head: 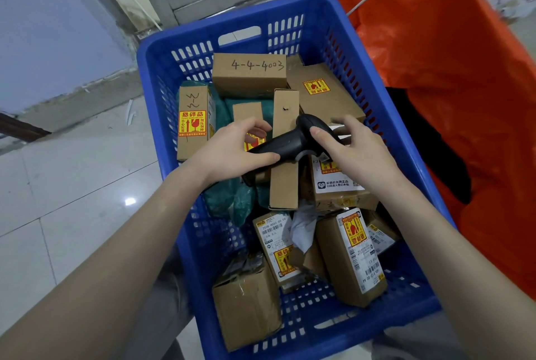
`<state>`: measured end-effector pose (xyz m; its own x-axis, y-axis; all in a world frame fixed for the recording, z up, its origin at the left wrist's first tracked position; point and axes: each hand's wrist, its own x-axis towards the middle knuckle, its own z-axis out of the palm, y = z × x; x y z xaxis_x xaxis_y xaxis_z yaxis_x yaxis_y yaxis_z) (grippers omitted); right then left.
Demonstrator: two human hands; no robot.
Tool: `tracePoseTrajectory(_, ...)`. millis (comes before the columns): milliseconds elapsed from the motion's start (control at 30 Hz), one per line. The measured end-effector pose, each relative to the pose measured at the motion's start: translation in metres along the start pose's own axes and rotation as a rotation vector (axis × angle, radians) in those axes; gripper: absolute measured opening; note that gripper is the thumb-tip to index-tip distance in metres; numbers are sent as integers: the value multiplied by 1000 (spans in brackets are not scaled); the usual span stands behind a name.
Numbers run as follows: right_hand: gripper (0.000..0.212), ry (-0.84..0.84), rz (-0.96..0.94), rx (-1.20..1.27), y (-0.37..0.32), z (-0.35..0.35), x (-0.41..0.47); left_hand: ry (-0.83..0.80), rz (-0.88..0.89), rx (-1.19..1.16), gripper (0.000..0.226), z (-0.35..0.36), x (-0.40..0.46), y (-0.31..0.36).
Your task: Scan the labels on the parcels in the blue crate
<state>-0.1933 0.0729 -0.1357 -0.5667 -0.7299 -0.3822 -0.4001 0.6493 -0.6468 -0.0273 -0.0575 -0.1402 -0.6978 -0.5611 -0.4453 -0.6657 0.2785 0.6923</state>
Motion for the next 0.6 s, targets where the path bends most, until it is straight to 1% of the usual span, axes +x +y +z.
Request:
tracePoseTrajectory(167, 62, 18, -29, -19, -1, -1, -10, 44, 36, -15, 50, 0, -9, 4)
tracePoseTrajectory(333, 60, 68, -82, -62, -3, -5, -29, 124, 56, -128, 45, -7, -30, 11)
tracePoseTrajectory(433, 57, 83, -107, -61, -8, -14, -45, 156, 73, -202, 39, -15, -45, 24)
tracePoseTrajectory(600, 54, 119, -185, -26, -30, -45, -75, 228, 168, -206, 35, -41, -76, 57)
